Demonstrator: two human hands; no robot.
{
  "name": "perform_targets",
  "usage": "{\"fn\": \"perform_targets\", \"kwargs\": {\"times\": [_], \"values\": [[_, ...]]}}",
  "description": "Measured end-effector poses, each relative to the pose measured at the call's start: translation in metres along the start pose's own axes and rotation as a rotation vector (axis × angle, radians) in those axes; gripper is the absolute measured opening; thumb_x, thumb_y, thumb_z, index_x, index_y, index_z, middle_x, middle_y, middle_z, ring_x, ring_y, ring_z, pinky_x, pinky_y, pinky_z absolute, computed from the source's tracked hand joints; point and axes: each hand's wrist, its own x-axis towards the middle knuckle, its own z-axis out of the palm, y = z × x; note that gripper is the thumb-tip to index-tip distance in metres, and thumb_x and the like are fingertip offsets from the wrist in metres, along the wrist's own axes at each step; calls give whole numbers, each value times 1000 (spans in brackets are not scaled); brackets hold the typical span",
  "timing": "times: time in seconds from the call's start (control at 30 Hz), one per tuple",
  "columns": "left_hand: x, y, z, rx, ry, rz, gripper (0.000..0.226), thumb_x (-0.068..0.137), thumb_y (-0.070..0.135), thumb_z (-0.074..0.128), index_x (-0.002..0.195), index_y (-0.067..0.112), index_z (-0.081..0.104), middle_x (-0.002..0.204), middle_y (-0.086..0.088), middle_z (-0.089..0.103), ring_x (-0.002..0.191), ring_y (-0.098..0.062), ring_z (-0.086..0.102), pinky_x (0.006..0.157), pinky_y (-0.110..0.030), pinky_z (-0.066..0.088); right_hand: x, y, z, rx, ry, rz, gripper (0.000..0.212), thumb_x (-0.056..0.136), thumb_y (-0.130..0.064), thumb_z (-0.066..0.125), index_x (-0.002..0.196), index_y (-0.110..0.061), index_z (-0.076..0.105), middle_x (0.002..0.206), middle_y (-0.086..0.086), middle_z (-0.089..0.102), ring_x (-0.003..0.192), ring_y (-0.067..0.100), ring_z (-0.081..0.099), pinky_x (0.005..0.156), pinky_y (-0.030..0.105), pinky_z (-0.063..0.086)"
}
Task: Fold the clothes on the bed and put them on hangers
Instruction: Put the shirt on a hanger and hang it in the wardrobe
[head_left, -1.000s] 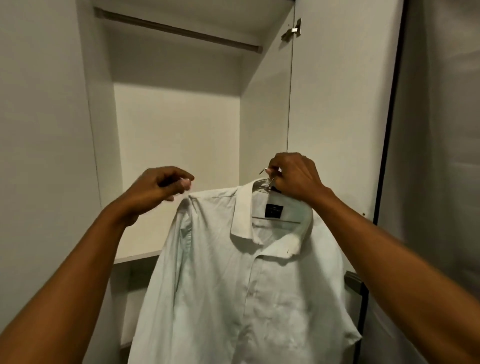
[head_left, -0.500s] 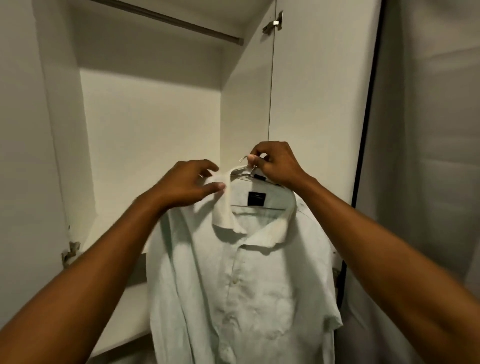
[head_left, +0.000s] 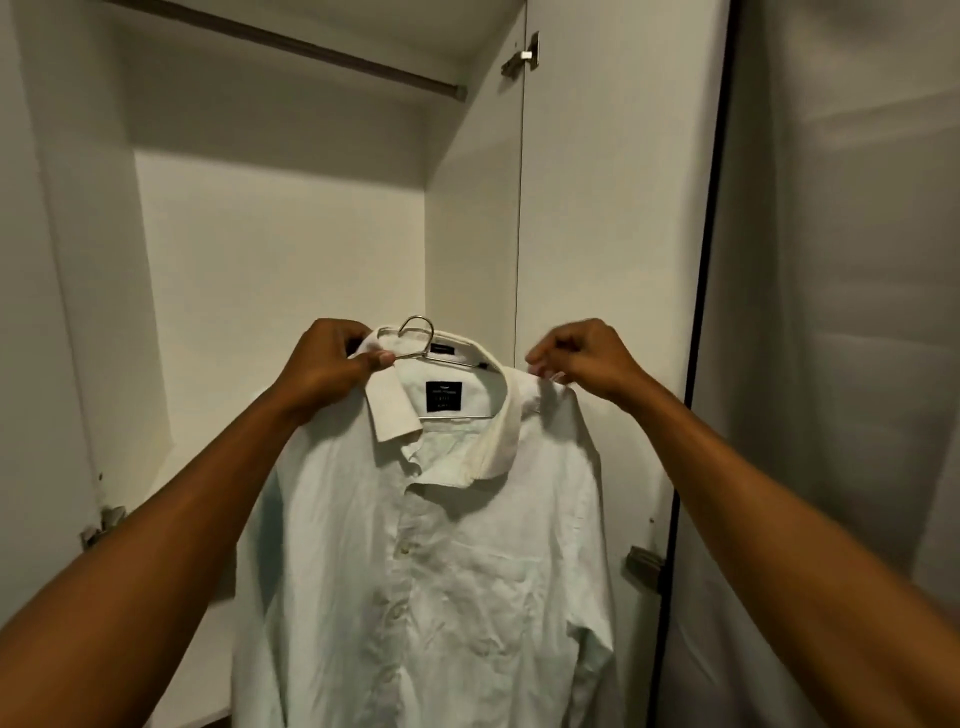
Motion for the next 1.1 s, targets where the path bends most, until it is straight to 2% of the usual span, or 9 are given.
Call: {"fn": "perform_targets", "kwargs": {"times": [0.2,0.43,0.53,0.6,0.67,0.73,0.83,0.97,1.1], "values": [[3,0,3,6,22,36,21,83,33,82,81,14,74,79,-16,71,67,-17,57,64,-36,41,61,-75,66,-128,-106,-289,28,85,-46,81,103,-25,79,95,-13,77,89,2,72,81,24,58],[28,-37,-27,253,-25,83,31,80,29,86,55,33,67,48,11,55,49,-4,44,55,-28,33,133,-48,124,-234,-95,-403,7,86,-24,83,90,-19,84,83,-10,78,78,-1,72,78,24,58],[58,-65,-44,370,-102,91,15,79,33,86,70,25,78,56,0,64,56,-9,49,58,-29,37,161,-31,138,-174,-74,-348,7,87,-20,82,87,-13,83,81,-7,78,77,0,72,77,17,55],[83,-82,-58,472,-190,62,23,79,36,86,67,19,76,55,-2,60,57,-12,48,59,-30,36,183,-19,150,-182,-60,-322,8,89,-19,79,86,-11,81,82,-7,78,79,-1,71,78,13,51],[105,-94,-68,559,-279,44,42,79,42,84,57,13,63,51,3,48,54,-11,41,60,-32,34,202,-11,162,-194,-66,-319,11,92,-20,76,87,-11,79,85,-9,78,85,-2,70,83,17,50],[125,-99,-70,568,-305,86,35,78,53,81,72,20,71,65,9,58,64,-8,53,66,-31,41,221,-8,174,-179,-65,-326,13,95,-21,73,87,-12,77,89,-10,79,89,0,70,89,24,52],[151,-98,-49,556,-199,179,37,83,51,78,111,27,75,96,7,71,90,-15,64,76,-32,49,247,-10,180,-126,-76,-334,14,96,-22,71,87,-12,76,91,-7,79,89,5,72,85,31,57],[188,-107,-30,552,48,247,12,87,32,75,87,19,76,71,1,67,74,-23,62,64,-34,46,279,-10,168,-87,-48,-399,25,97,-36,69,91,-12,75,87,-5,79,84,8,74,76,26,59],[221,-118,-49,495,208,215,6,88,26,75,85,20,75,73,1,66,77,-24,62,66,-32,42,299,29,124,-16,-84,-143,56,93,-69,51,97,-21,78,89,-1,78,83,23,75,75,38,62]]}}
